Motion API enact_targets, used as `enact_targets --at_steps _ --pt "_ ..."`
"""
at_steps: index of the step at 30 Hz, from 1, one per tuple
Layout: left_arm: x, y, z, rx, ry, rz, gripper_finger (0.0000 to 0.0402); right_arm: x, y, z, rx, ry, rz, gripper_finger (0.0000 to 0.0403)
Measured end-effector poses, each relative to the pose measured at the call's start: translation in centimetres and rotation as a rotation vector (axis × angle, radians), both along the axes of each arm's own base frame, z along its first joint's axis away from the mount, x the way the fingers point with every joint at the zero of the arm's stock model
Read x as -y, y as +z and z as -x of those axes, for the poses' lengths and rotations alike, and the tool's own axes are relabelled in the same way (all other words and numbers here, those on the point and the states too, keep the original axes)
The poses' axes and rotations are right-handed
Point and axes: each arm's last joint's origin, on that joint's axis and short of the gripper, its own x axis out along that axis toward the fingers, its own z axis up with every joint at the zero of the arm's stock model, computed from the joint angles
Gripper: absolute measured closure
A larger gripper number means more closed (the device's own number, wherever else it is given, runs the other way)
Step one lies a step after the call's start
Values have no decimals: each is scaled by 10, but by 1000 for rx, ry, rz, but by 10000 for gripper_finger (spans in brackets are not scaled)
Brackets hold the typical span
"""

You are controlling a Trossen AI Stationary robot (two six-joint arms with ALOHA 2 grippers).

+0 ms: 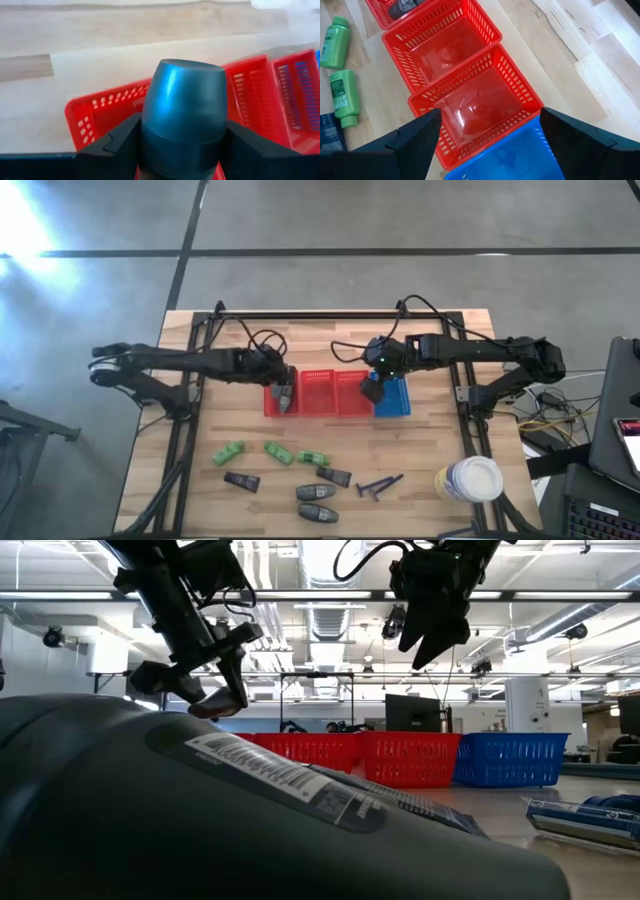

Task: Pick & Place Travel size toiletries
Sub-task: Put the black deodorant into the left red bin

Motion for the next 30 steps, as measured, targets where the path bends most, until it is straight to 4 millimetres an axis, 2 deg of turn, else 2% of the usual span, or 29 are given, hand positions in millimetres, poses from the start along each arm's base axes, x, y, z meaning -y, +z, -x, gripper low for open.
enact_targets --at_steps 6,19,30 --pt "4 -10 0 -69 13 30 171 1 0 1 -11 -15 17 77" --pt "7 -14 -1 -89 15 64 165 1 0 1 -11 -16 17 44" --pt "23 -13 -3 -85 -46 66 163 1 0 1 -12 -16 17 59"
